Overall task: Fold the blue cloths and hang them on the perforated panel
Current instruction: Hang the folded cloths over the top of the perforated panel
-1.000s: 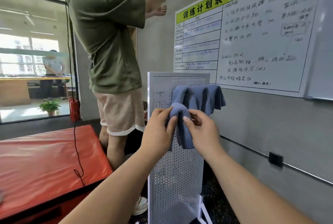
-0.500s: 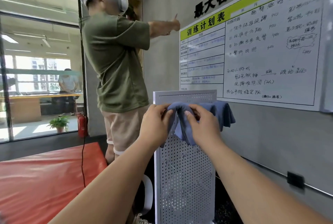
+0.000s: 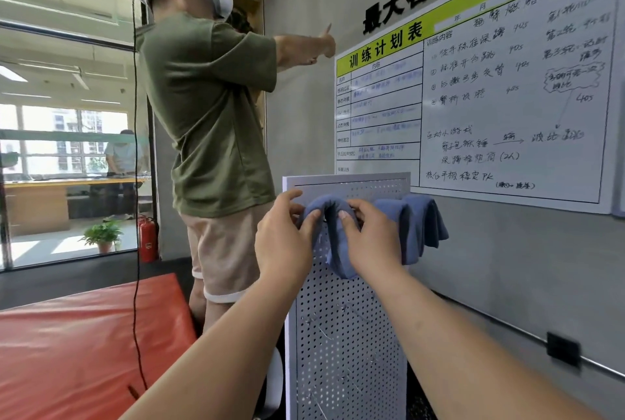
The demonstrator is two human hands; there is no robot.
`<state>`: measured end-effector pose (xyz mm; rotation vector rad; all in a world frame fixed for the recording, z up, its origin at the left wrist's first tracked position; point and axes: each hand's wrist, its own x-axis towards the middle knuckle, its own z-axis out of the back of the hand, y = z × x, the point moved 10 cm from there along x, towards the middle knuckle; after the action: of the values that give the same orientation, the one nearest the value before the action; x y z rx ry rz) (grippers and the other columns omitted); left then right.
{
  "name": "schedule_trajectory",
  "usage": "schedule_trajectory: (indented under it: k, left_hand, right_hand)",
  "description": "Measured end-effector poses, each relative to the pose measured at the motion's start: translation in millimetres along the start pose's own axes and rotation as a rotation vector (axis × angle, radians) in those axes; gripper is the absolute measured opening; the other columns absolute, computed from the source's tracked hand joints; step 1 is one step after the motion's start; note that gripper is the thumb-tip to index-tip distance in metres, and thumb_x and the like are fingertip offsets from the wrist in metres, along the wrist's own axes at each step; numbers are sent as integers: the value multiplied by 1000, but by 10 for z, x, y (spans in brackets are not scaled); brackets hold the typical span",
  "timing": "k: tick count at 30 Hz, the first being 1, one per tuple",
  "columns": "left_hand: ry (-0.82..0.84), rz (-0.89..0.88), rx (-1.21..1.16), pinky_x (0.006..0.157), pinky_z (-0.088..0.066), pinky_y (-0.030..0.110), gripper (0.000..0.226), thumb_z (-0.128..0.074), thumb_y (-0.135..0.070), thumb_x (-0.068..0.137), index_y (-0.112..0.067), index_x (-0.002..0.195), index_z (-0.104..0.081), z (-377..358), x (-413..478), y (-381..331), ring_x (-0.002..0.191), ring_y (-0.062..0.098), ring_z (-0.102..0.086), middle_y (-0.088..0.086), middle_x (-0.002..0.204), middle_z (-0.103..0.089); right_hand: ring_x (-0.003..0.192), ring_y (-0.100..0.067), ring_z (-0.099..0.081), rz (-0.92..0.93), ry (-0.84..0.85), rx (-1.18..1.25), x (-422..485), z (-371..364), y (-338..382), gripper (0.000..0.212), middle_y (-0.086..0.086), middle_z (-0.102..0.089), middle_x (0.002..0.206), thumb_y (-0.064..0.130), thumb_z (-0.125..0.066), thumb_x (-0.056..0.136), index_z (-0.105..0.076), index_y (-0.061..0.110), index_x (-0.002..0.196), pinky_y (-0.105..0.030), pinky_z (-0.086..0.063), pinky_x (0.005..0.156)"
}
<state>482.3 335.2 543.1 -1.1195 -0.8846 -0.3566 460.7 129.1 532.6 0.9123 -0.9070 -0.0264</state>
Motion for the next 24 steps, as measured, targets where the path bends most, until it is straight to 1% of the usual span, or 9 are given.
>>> schedule_trajectory:
  k: [2,5,7,9,12,14,17,21,24]
  left_hand:
    - [-6,14,-15,83,-51,33,42,-76,-43,96,-37,135,-61,-26,-33,94,96,11,-65,-18,99,-69]
    - [-11,54,-63,82,-46,25,44,-78,-40,94,-36,135,-62,-41,-62,206,97,9,-65,-18,101,-70]
    - [-18,77,-95,78,-44,17,43,-79,-39,94,-37,134,-63,-35,-72,249,94,2,-65,-19,100,-70]
    - [-48,72,-120,75,-41,6,41,-80,-39,94,-37,131,-64,3,-76,248,93,-4,-64,-21,98,-70]
    - [-84,64,-148,73,-42,4,38,-79,-41,94,-38,128,-64,43,-67,251,93,-8,-64,-22,98,-70]
    - [-63,66,-134,75,-44,6,38,-79,-43,94,-39,128,-64,4,-64,276,93,-9,-63,-22,98,-69]
    - [-35,57,-135,82,-50,20,37,-80,-41,93,-37,126,-64,-67,-86,308,95,-5,-64,-20,100,-70]
    - [-80,8,-172,85,-53,26,34,-79,-37,94,-39,125,-64,-62,-130,272,96,1,-66,-19,102,-70]
    - [-40,34,-142,87,-56,34,34,-77,-41,95,-42,124,-61,-138,-138,325,99,0,-65,-20,104,-70]
  right_hand:
    - [115,-21,-68,-11,9,-22,-2,-81,-55,32,2,-73,127,39,-61,107,-65,31,137,-34,-54,89]
    - [101,-12,-62,-35,28,-17,-33,-161,-137,30,5,-72,121,37,-61,107,-66,30,136,-13,-41,71]
    - [98,-9,-58,-47,31,27,-60,-198,-159,28,8,-69,117,36,-60,108,-67,30,134,-6,-35,67]
    - [104,-9,-62,-42,35,97,-57,-252,-163,28,7,-71,119,35,-60,108,-67,28,134,-11,-42,75]
    - [111,-10,-63,-48,64,177,-28,-334,-173,28,5,-71,123,32,-58,109,-65,26,136,-20,-45,88]
    - [108,-12,-63,-58,85,163,-27,-362,-205,25,7,-70,117,33,-55,110,-64,29,133,-21,-45,82]
    - [98,-18,-60,-83,78,98,-35,-357,-263,22,9,-64,103,35,-50,112,-62,33,131,-31,-44,79]
    - [90,-14,-63,-94,101,117,-45,-411,-266,25,3,-67,106,42,-44,113,-57,37,134,-32,-47,71]
    - [99,-25,-66,-83,89,59,-64,-421,-284,27,0,-68,109,44,-43,113,-54,41,137,-39,-53,81]
